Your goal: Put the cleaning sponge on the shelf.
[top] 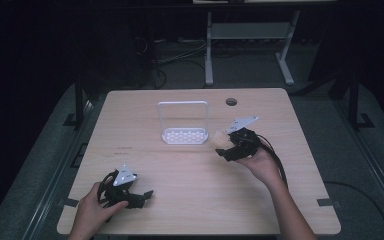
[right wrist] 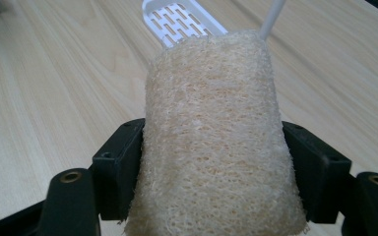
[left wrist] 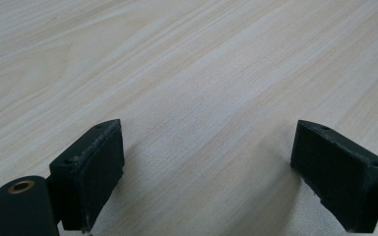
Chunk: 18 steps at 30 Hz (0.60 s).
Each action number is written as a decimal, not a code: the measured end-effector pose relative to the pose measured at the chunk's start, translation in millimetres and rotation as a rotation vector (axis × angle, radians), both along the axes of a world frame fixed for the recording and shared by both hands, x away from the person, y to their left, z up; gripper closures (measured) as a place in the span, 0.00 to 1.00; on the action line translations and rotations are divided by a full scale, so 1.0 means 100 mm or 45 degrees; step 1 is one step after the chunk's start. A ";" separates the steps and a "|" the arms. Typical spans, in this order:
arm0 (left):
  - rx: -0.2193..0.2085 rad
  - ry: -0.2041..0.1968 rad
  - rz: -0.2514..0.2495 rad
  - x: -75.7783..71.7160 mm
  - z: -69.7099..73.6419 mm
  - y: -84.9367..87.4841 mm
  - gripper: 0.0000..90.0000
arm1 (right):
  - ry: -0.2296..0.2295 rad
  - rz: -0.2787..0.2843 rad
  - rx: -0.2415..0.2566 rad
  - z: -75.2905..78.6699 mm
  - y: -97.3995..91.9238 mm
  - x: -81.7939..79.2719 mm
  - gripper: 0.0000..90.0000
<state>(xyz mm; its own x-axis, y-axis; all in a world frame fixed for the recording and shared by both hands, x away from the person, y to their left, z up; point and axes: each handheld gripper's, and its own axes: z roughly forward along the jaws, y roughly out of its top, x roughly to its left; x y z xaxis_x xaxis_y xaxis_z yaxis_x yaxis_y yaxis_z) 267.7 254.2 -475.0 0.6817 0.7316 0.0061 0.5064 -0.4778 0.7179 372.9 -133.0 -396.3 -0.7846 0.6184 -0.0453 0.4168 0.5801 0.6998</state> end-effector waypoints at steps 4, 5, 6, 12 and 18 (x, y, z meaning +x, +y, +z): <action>0.000 0.000 0.000 0.00 0.00 0.00 0.14 | -0.002 0.013 -0.006 0.01 0.06 0.02 0.33; 0.000 0.000 0.000 0.00 0.00 0.00 0.14 | -0.001 0.015 -0.004 0.01 0.07 0.02 0.33; 0.000 0.000 0.000 0.00 0.00 0.00 0.14 | -0.003 0.016 -0.001 0.01 0.09 0.02 0.33; 0.000 0.000 0.000 0.00 0.00 0.00 0.14 | -0.001 0.027 -0.002 0.01 0.15 0.05 0.33; 0.000 0.000 0.000 0.00 0.00 0.00 0.14 | -0.004 0.040 -0.001 0.02 0.21 0.07 0.33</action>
<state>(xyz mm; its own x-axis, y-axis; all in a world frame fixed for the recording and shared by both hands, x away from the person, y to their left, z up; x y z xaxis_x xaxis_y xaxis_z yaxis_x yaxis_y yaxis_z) 267.7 254.2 -475.1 0.6816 0.7317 0.0059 0.5063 -0.4775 0.7180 379.7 -111.8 -394.5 -0.8033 0.5937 -0.0485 0.3963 0.5935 0.7005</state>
